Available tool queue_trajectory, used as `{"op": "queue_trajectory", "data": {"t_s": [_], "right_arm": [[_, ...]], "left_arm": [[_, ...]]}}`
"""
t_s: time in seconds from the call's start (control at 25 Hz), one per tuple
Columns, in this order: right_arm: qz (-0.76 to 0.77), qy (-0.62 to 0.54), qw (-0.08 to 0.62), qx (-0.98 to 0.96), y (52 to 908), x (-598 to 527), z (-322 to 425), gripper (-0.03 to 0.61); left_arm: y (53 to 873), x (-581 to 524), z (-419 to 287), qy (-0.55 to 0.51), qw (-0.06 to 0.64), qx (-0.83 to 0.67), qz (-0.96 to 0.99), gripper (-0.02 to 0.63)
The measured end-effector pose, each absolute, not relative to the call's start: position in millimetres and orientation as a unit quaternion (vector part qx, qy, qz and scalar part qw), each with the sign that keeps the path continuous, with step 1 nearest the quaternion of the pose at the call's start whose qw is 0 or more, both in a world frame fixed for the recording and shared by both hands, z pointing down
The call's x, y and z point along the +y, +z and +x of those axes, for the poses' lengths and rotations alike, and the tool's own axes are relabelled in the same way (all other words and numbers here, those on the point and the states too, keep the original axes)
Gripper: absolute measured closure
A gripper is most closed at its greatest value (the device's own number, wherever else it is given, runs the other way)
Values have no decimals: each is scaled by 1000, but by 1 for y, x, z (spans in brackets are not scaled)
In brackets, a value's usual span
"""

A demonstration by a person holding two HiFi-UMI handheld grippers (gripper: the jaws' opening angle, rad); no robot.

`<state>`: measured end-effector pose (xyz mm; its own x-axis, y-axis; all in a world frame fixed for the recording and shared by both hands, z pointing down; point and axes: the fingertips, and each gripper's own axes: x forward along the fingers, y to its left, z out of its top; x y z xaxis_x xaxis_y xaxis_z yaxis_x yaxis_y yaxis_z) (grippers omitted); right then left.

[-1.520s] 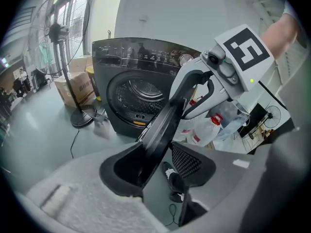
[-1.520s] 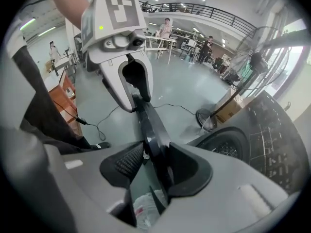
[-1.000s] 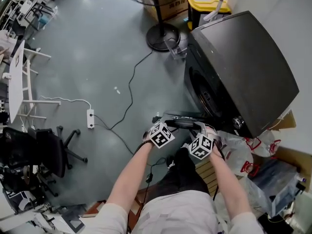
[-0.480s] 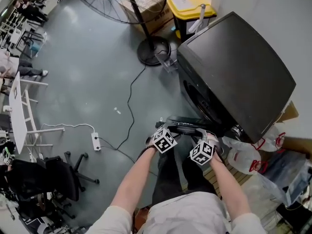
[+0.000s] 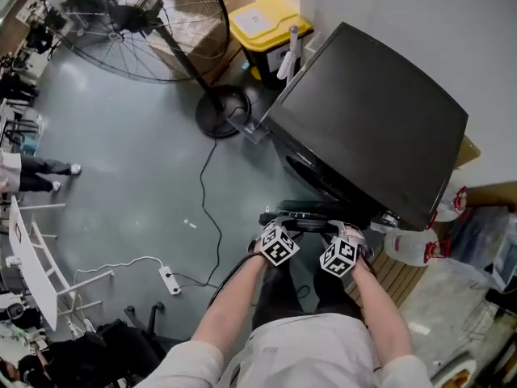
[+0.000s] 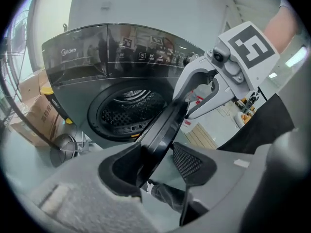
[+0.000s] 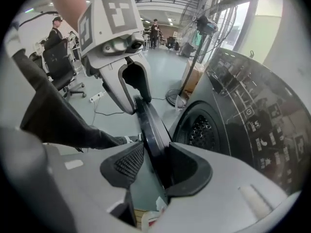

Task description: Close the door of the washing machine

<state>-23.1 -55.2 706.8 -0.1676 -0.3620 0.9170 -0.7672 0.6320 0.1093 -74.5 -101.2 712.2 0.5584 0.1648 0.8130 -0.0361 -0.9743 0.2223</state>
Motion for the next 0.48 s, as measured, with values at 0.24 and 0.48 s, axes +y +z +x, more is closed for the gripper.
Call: {"op": "queue_trajectory", "data": {"t_s": [0.24, 0.48], "right_arm": [[419, 217, 513, -717, 709, -71, -13, 414], [464, 229, 499, -695, 709, -88, 0, 413]], "left_arm": [[714, -121, -62, 453, 95, 81, 883, 413], [715, -143, -45, 446, 72, 117, 884, 413]]}}
